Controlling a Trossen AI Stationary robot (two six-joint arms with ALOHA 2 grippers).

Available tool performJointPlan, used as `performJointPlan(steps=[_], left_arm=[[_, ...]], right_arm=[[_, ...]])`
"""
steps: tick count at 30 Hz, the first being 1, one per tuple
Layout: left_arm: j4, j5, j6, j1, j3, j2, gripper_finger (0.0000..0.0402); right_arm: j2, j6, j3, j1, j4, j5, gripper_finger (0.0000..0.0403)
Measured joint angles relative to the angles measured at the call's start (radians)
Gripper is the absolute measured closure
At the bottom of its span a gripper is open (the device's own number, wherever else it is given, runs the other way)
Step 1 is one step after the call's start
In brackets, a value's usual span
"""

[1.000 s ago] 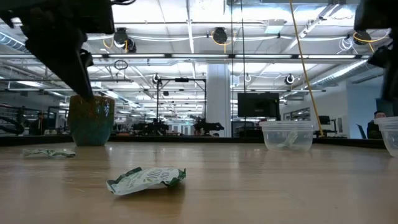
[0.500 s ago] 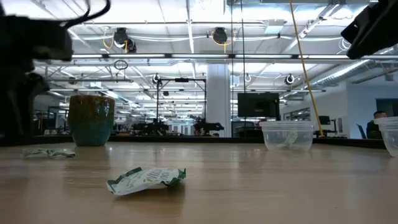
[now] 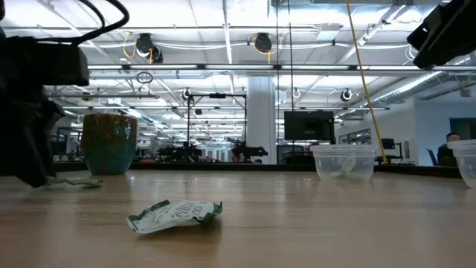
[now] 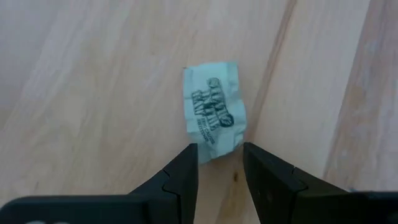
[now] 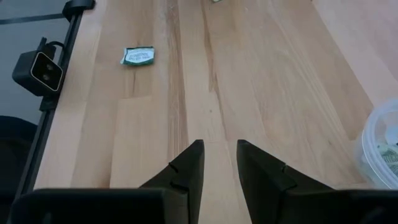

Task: Pick and place items into bin
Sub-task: Put the white stevia packet into the top transparent bin

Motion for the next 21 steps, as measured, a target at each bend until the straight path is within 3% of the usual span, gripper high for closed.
performJointPlan(steps=[6, 17, 21], left_arm=[[-0.004, -0.018, 0.006, 0.01, 0.0, -0.001, 0.0276], [0.005, -0.019, 0.07, 0.049, 0.0, -0.001, 0.039], [0.008, -0.032, 0.078, 0.059, 0.0, -0.001, 0.0395]], right_arm=[[0.0, -0.004, 0.0, 0.0, 0.0, 0.0, 0.0312], [0.0, -0.008, 0.0, 0.0, -0.001, 0.0, 0.0312], [0.0, -0.008, 0.0, 0.0, -0.001, 0.0, 0.0312]])
